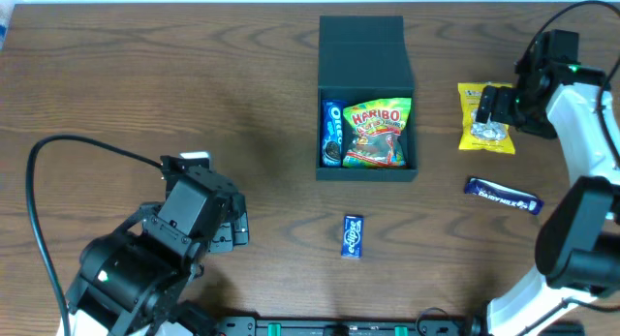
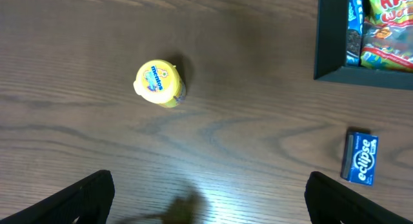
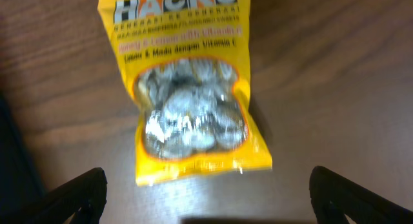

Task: Pack container
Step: 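Lower the right gripper onto the Hacks bag top and close it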

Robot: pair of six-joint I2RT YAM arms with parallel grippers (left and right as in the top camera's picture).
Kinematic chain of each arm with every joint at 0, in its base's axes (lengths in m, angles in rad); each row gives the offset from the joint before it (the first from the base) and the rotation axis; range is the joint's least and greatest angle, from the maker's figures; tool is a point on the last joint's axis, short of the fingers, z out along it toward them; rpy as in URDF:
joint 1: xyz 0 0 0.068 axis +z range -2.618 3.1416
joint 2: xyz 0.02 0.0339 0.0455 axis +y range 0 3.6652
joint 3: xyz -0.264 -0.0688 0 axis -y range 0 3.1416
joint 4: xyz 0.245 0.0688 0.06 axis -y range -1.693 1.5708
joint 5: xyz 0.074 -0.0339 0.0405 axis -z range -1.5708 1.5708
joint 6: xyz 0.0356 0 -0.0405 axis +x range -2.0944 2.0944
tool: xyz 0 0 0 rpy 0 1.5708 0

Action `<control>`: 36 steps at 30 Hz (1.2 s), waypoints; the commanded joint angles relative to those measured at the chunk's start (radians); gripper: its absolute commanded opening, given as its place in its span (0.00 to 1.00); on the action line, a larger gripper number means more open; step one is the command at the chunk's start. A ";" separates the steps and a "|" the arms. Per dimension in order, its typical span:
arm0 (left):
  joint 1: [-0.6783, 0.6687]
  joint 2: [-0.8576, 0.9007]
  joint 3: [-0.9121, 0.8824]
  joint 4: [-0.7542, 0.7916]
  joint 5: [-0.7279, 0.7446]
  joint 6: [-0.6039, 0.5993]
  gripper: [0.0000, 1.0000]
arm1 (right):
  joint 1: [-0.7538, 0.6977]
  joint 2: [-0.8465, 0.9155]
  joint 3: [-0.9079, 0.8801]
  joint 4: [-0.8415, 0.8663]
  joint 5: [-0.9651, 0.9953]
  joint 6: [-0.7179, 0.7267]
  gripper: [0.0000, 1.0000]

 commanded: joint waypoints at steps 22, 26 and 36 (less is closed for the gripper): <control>0.002 0.004 -0.001 -0.010 -0.027 0.010 0.95 | -0.002 0.143 0.015 0.166 -0.022 -0.059 0.99; 0.002 0.004 -0.001 -0.010 -0.027 0.010 0.95 | 0.014 0.156 0.015 0.202 -0.031 -0.059 0.99; 0.002 0.004 -0.001 -0.010 -0.027 0.010 0.95 | 0.046 0.171 0.015 0.246 -0.030 -0.063 0.99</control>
